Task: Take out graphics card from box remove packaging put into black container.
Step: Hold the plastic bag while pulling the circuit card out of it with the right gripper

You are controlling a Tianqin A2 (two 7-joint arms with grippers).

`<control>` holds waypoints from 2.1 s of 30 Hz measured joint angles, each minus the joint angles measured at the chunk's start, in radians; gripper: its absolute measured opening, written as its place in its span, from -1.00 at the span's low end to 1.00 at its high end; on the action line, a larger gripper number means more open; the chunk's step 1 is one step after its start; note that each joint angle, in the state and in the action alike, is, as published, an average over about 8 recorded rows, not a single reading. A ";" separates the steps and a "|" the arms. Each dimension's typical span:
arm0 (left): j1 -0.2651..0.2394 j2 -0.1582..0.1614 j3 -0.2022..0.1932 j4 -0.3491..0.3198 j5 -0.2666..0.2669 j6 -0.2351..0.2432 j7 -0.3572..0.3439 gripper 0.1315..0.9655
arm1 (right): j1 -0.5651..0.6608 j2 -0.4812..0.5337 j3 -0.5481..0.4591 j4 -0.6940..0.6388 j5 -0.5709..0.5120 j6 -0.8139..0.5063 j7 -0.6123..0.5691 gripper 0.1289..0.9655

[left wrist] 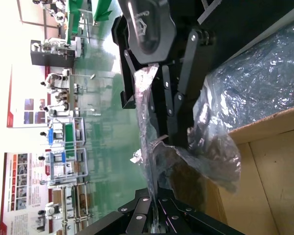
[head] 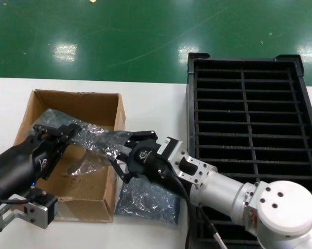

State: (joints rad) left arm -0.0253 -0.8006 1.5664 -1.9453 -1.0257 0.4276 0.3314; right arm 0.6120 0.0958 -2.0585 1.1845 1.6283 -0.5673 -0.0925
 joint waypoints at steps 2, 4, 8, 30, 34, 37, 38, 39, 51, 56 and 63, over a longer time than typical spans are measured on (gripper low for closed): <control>0.000 0.000 0.000 0.000 0.000 0.000 0.000 -0.98 | -0.007 0.009 0.002 0.017 0.000 0.000 0.000 -0.82; 0.000 0.000 0.000 0.000 0.000 0.000 0.000 -0.98 | -0.015 0.018 0.005 0.035 0.001 -0.002 0.002 -0.83; 0.000 0.000 0.000 0.000 0.000 0.000 0.000 -0.98 | -0.030 0.038 0.008 0.070 0.004 -0.006 0.005 -0.86; 0.000 0.000 0.000 0.000 0.000 0.000 0.000 -0.98 | -0.058 0.065 -0.001 0.113 0.016 -0.032 0.026 -0.86; 0.000 0.000 0.000 0.000 0.000 0.000 0.000 -0.98 | -0.046 0.057 -0.004 0.098 0.014 -0.032 0.032 -0.86; 0.000 0.000 0.000 0.000 0.000 0.000 0.000 -0.98 | -0.034 0.047 -0.007 0.080 0.013 -0.032 0.039 -0.86; 0.000 0.000 0.000 0.000 0.000 0.000 0.000 -0.98 | -0.029 0.044 -0.008 0.074 0.013 -0.032 0.041 -0.86; 0.000 0.000 0.000 0.000 0.000 0.000 0.000 -0.98 | -0.025 0.041 -0.008 0.068 0.012 -0.032 0.043 -0.86; 0.000 0.000 0.000 0.000 0.000 0.000 0.000 -0.98 | -0.001 0.026 -0.009 0.042 0.009 -0.030 0.062 -0.61; 0.000 0.000 0.000 0.000 0.000 0.000 0.000 -0.98 | -0.002 0.029 -0.007 0.050 0.009 -0.029 0.066 -0.46; 0.000 0.000 0.000 0.000 0.000 0.000 0.000 -0.98 | -0.004 0.035 -0.004 0.063 0.011 -0.030 0.072 -0.50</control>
State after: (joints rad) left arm -0.0253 -0.8006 1.5664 -1.9453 -1.0257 0.4276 0.3314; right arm 0.6077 0.1304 -2.0622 1.2475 1.6395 -0.5972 -0.0209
